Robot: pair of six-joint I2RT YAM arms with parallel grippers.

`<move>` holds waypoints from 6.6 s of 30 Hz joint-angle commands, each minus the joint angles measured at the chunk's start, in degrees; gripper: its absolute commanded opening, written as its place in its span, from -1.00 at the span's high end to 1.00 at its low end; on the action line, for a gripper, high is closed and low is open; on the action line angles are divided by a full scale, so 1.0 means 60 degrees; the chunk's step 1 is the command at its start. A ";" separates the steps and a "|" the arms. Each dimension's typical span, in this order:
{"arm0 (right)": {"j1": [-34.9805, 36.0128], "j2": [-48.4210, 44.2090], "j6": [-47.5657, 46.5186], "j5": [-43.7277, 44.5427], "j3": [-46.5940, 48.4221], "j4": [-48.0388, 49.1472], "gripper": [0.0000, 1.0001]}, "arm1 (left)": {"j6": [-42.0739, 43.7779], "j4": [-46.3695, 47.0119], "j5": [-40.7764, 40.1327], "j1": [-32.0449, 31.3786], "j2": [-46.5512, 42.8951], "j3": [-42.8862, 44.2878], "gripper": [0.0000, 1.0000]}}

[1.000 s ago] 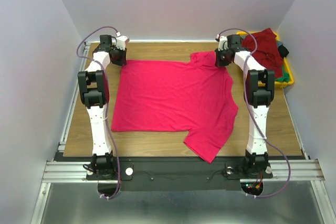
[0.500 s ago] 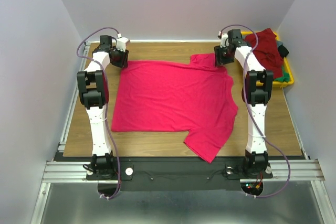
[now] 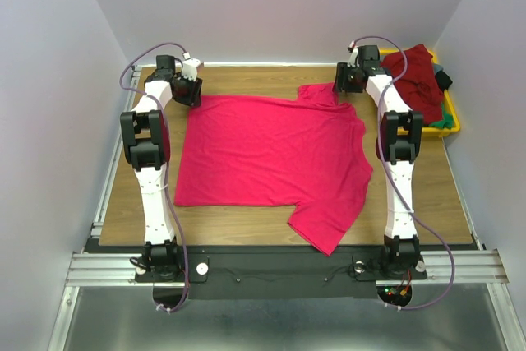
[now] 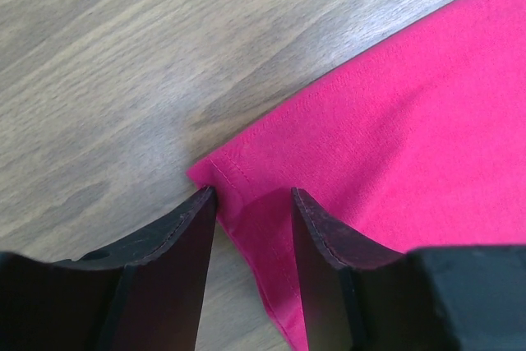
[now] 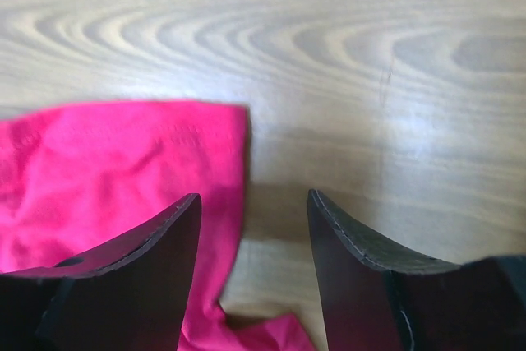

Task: Fold and stack the t-shirts
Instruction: Flatten the tshirt out, then fold the tshirt

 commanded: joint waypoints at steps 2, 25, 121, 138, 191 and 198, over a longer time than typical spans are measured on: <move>0.0007 0.0602 0.0780 -0.0390 0.0294 0.1064 -0.21 | 0.0024 -0.0205 0.0098 0.0052 -0.0528 0.0452 -0.06; 0.0271 0.0852 0.0342 -0.0610 0.0236 0.1387 0.99 | 0.0068 -0.0131 -0.0005 0.0038 -0.0176 0.0994 -0.31; 0.0285 -0.4963 -0.0978 -0.1929 -0.2884 0.1475 0.99 | 0.3642 0.2593 0.1314 0.0492 -0.4219 -0.4029 1.00; 0.0271 -0.6559 -0.1461 -0.2148 -0.4581 0.1035 0.99 | 0.4345 0.3999 0.2016 0.0565 -0.5624 -0.6064 1.00; 0.0476 -0.9798 -0.2823 -0.3306 -1.2099 -0.0590 0.38 | 0.8929 0.2258 0.1695 0.0477 -0.7149 -0.9919 0.53; 0.0213 -0.9403 -0.3073 -0.2296 -1.0402 -0.0796 -0.22 | 0.8493 0.0765 0.2133 0.0960 -0.7120 -0.8764 0.00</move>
